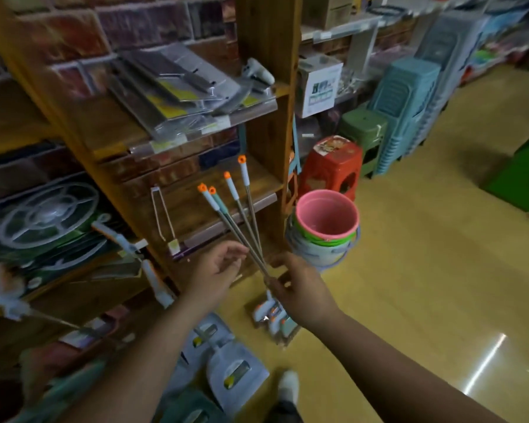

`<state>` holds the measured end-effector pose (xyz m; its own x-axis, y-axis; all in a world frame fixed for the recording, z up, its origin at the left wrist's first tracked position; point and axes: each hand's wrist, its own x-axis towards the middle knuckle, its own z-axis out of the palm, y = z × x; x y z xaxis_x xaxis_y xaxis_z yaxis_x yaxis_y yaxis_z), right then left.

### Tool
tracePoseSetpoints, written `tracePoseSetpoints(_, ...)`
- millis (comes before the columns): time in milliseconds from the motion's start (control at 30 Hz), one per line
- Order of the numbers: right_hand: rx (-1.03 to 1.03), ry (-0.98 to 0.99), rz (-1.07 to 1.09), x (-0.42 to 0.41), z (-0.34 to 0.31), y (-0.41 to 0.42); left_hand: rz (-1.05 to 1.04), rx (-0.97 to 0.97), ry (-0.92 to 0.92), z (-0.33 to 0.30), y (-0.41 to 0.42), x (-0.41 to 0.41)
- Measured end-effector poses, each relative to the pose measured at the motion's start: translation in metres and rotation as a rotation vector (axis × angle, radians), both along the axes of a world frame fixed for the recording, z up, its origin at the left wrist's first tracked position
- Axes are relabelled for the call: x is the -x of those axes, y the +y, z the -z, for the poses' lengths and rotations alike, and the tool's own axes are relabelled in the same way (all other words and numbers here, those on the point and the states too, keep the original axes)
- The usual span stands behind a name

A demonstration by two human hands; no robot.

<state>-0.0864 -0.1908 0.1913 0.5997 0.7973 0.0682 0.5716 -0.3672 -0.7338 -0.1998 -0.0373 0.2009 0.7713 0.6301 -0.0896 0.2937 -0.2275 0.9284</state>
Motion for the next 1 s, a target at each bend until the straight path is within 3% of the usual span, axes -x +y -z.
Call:
tracePoseSetpoints(167, 0.153, 0.088, 0.008, -0.099, 0.056, 0.053, -0.202, 0.038, 0.130, 0.064, 0.080, -0.114)
tracePoseSetpoints(300, 0.273, 0.114, -0.018, -0.176, 0.107, 0.124, -0.386, -0.154, 0.190, 0.091, 0.182, -0.196)
tracePoseSetpoints(367, 0.333, 0.122, -0.055, -0.209, 0.133, 0.167, -0.444, -0.313, 0.336, 0.101, 0.239, -0.231)
tracePoseSetpoints(433, 0.383, 0.137, -0.121, -0.236, 0.147, 0.208, -0.391, -0.419, 0.554, 0.116, 0.289, -0.255)
tracePoseSetpoints(533, 0.451, 0.203, -0.195, -0.268, 0.159, 0.263, -0.122, -0.555, 0.953, 0.141, 0.329, -0.275)
tracePoseSetpoints(633, 0.430, 0.182, -0.248, -0.292, 0.171, 0.304, 0.063, -0.603, 1.178, 0.154, 0.331, -0.285)
tracePoseSetpoints(833, 0.412, 0.157, -0.340, -0.312, 0.183, 0.362, 0.070, -0.606, 1.283, 0.183, 0.330, -0.292)
tracePoseSetpoints(1000, 0.275, 0.076, -0.359, -0.317, 0.191, 0.401, -0.068, -0.742, 1.065, 0.188, 0.289, -0.279)
